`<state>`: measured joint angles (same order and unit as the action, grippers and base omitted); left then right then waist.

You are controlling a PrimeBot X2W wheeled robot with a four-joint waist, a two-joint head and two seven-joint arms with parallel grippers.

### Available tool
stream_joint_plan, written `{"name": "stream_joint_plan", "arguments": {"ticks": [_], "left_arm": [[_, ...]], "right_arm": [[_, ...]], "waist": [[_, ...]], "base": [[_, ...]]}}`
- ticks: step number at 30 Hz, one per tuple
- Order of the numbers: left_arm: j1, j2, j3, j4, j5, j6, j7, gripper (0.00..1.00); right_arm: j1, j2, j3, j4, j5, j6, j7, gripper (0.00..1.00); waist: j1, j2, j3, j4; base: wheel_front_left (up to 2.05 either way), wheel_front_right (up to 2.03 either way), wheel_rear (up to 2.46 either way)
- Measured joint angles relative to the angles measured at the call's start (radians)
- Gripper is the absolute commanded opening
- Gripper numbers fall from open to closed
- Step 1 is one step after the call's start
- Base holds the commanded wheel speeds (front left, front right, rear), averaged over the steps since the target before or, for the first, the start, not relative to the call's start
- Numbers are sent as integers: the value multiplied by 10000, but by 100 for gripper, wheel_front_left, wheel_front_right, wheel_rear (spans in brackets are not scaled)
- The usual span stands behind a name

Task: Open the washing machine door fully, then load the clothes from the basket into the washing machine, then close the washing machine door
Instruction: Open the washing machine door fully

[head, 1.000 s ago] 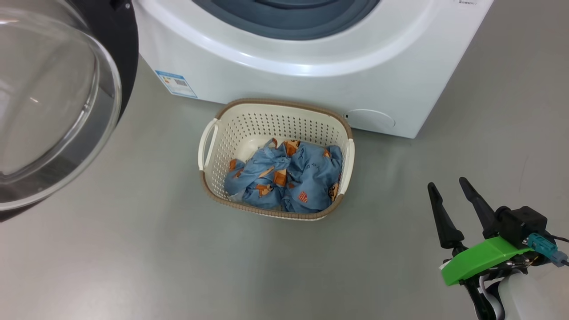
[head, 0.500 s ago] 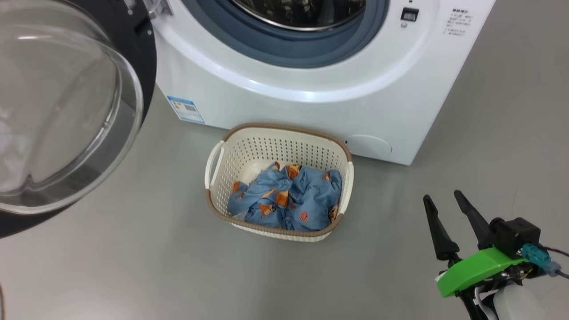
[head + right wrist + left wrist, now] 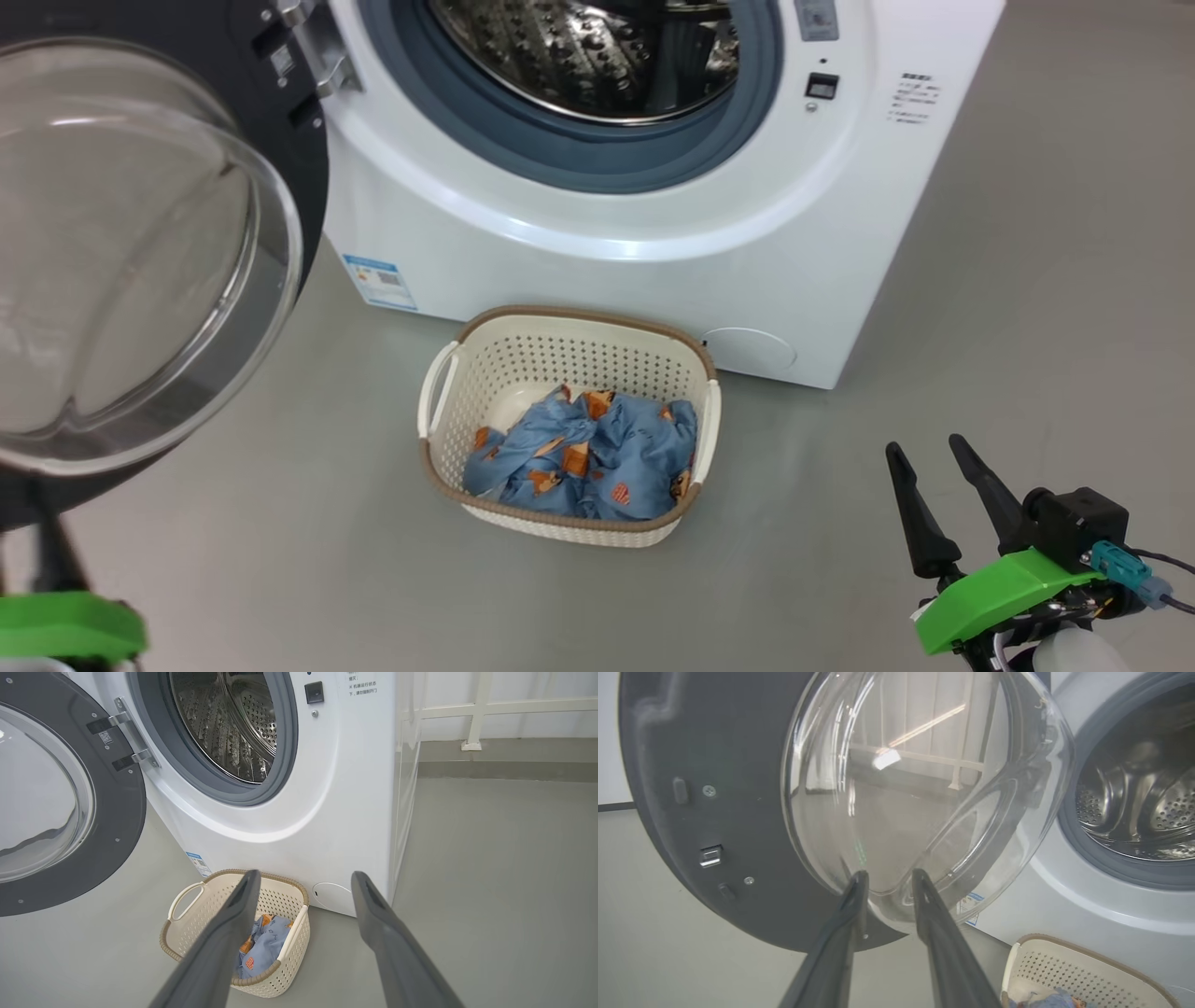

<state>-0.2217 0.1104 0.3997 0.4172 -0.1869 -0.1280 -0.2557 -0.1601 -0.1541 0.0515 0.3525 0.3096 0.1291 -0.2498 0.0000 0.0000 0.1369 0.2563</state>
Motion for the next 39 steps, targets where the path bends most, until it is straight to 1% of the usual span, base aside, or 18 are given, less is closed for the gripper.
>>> {"name": "stream_joint_plan", "arguments": {"ticks": [1,2,3,5,7,13,19,23,29,39], "left_arm": [[139,-17,-270,-155,-127,0,2,57],[275,-15,-510,-307,-240,0,0,57],[417,-13,-702,-456,-374,0,0,71],[713,8,-1120,-744,-453,0,0,91],[981,-4,-1484,-989,-663,0,0,100],[1254,23,-2339,-1350,-920,-2,0,100],[1261,105,-2863,-1473,-1051,-2,2,100],[1287,198,-3310,-1511,-1360,-2,2,100],[1438,238,-3524,-1521,-1450,-2,2,100],[1459,324,-3689,-1524,-1551,0,2,100]], "right_arm": [[6,4,-15,2,0,0,0,100],[12,4,-19,0,0,0,0,100],[26,8,-29,-6,0,0,0,100],[101,19,-50,-17,0,0,0,100],[196,27,-65,-23,0,0,0,100],[211,33,-140,-75,0,0,0,100],[215,36,-198,-86,2,0,0,100],[218,50,-219,-102,4,0,0,100],[229,100,-270,-140,12,0,0,100],[416,163,-341,-184,12,0,0,100]], "waist": [[0,0,-37,-54],[0,0,-70,-113],[0,0,-101,-178],[0,0,-163,-321],[0,0,-219,-482],[0,1,-331,-1013],[0,0,-366,-1572],[0,0,-384,-2019],[0,0,-404,-2504],[0,0,-421,-2984]], "base": [[0,0,0],[0,0,0],[0,0,0],[0,0,0],[0,0,0],[0,0,0],[0,0,0],[0,0,0],[0,0,0],[0,0,0]]}}
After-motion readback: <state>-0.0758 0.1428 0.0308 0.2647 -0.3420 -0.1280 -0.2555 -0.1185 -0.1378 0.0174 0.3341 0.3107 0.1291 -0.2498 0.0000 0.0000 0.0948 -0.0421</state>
